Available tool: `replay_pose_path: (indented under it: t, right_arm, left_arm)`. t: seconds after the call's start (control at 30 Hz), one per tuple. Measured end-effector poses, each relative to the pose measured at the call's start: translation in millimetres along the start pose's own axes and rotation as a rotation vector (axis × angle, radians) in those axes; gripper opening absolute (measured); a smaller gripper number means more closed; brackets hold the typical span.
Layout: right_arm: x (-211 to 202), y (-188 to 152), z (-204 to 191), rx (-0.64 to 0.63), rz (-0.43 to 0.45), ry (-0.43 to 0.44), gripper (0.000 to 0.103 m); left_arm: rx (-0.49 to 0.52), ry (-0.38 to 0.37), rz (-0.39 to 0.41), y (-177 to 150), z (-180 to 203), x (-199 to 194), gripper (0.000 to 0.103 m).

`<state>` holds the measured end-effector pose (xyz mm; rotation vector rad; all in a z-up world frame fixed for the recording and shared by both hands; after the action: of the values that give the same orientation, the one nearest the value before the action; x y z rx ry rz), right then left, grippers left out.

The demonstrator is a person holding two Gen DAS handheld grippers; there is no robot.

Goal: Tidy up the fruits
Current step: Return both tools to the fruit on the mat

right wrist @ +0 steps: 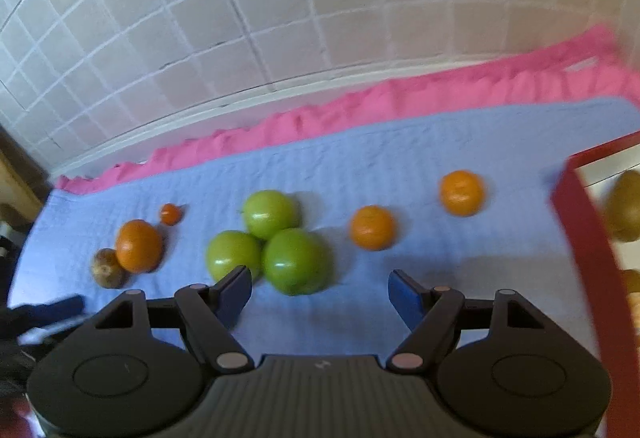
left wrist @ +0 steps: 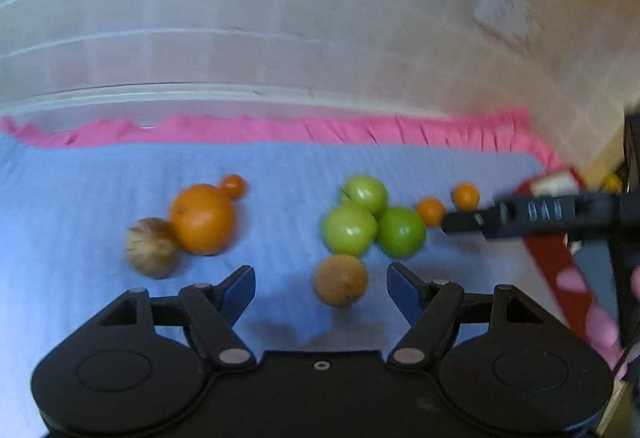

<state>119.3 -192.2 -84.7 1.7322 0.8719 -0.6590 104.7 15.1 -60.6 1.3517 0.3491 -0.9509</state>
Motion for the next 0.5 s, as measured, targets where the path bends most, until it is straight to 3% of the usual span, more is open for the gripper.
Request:
replay_pose_path:
  t: [0.2, 0.3, 0.4, 0.47, 0.5]
  right_arm:
    - [27.9, 3.1, -3.3, -0.013, -0.036, 0.017, 0.076]
    - [40.3, 1.8, -3.9, -0.016, -0.059, 0.043, 0.065]
    - [49.9, 0.9, -4.2, -0.024, -0.072, 0.052, 0.063]
    - [55.1, 1.4, -3.8, -0.025, -0.079, 0.058, 0.061]
    - [57.6, 2.1, -3.6, -0.022, -0.083, 0.062, 0.060]
  left_arm:
    - [0.054, -0.029, -0.092, -8.6, 14.7, 40.7, 0.086]
    - [0.053, -0.031, -0.110, -9.8, 15.7, 56.0, 0.086]
    - [0.062, -0.034, -0.125, -10.4, 16.1, 66.2, 0.085]
    - [0.074, -0.044, -0.133, -11.3, 17.4, 70.1, 0.077]
    - [0.080, -0.046, -0.135, -10.1, 18.4, 72.8, 0.066]
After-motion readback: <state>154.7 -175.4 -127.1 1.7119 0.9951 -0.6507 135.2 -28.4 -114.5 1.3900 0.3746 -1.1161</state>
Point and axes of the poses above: each gripper's, at about its wrist camera, not at the fingertips, and x roughly the way its jaws point, z to its right, y to its top, the point moved 4 cm from there along x, roughly the way its jaws point, and after that the axes turned 4 degrees about z, right-handed, at the moved point
